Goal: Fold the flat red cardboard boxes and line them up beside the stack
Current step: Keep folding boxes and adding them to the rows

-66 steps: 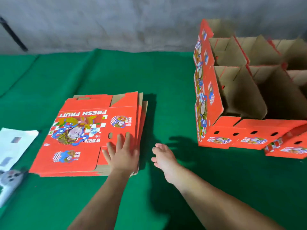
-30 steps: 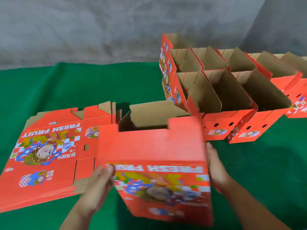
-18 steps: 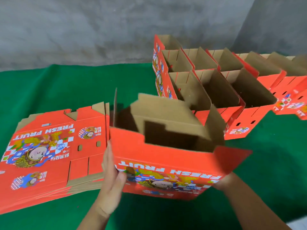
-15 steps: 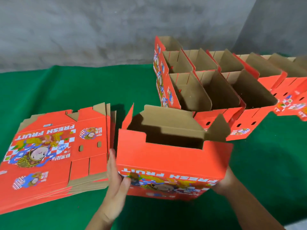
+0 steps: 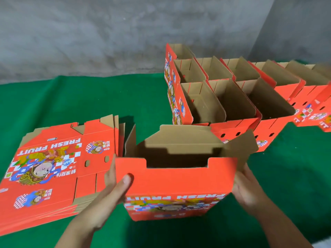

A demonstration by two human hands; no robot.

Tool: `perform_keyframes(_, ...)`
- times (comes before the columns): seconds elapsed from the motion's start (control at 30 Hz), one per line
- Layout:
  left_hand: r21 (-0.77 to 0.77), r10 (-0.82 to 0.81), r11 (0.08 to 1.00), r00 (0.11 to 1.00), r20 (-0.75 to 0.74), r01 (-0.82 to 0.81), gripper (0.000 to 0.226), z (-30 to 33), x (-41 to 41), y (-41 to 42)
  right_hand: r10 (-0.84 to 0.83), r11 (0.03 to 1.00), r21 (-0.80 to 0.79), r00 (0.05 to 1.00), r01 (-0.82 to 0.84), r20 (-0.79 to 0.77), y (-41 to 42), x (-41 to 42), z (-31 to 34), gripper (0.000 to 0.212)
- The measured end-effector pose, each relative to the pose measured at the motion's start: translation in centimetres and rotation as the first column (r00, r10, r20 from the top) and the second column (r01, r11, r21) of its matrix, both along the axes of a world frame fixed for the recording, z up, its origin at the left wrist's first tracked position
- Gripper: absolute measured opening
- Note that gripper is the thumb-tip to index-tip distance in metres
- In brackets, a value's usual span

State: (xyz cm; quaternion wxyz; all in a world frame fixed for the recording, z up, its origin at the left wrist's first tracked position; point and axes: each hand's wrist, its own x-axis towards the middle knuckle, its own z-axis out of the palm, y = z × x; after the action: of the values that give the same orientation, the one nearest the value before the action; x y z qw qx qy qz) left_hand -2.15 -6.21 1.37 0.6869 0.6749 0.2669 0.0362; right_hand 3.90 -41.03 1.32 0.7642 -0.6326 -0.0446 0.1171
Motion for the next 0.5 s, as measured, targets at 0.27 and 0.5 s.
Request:
perform_keyframes(0.27,0.034,-0.031,0.999,0.981,0.190,0.025,0.117,4.4,-0.8,-1.5,-0.047,0.999,-0.025,0.997,0.045,-0.061,1.0,0.1,0.9,0.024)
perform_keyframes(0.5,0.200,-0.064,0.976,0.991,-0.116,0.087,0.145,6.7,1.5,-1.4,-0.059,0.988,-0.138,0.995,0.071,0.086,1.8,-1.5,0.9,0.086)
